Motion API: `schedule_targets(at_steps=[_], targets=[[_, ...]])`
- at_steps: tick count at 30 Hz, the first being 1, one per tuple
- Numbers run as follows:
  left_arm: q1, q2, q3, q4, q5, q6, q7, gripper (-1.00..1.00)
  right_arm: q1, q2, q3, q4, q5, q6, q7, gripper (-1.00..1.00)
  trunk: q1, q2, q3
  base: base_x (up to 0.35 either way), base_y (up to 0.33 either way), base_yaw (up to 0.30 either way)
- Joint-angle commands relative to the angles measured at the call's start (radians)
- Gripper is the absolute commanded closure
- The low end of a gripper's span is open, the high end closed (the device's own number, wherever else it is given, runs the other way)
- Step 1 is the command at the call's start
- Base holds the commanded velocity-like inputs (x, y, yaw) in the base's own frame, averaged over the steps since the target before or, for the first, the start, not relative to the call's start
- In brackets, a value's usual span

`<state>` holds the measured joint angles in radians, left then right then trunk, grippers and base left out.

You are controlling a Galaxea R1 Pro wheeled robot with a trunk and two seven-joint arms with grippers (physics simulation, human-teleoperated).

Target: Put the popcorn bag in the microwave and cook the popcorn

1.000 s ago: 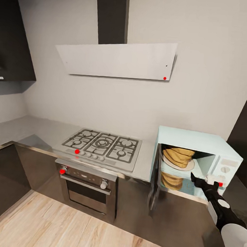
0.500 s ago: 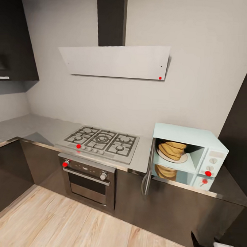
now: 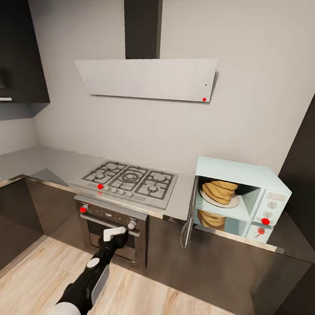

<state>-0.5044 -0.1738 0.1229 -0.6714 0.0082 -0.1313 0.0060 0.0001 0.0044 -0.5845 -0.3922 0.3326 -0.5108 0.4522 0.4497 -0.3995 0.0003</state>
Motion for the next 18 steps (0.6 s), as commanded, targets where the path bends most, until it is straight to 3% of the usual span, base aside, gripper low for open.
schedule_targets(at_steps=[1,2,8,18], targets=[[-0.016,-0.001,0.002,0.000,0.001,0.001,0.001,-1.00,0.000,0.000,-0.006,0.000,0.017,-0.002,0.008,-1.00,0.000,-0.001,0.000,0.000,0.000,0.000],[-0.041,-0.001,0.002,-0.001,0.001,0.005,0.000,-1.00,0.000,0.000,-0.006,0.003,0.039,0.000,0.003,-1.00,0.000,-0.001,0.000,0.000,0.000,0.000],[-0.057,-0.001,0.000,-0.004,0.001,0.010,0.001,-1.00,0.001,-0.024,-0.006,0.005,0.046,0.000,-0.018,-1.00,0.000,-0.001,0.000,0.000,0.000,-0.021],[-0.131,-0.001,-0.003,0.005,0.002,0.108,-0.003,-1.00,0.001,-0.026,-0.008,0.005,0.046,0.000,-0.050,-1.00,0.000,-0.001,0.006,0.000,0.000,-0.258]])
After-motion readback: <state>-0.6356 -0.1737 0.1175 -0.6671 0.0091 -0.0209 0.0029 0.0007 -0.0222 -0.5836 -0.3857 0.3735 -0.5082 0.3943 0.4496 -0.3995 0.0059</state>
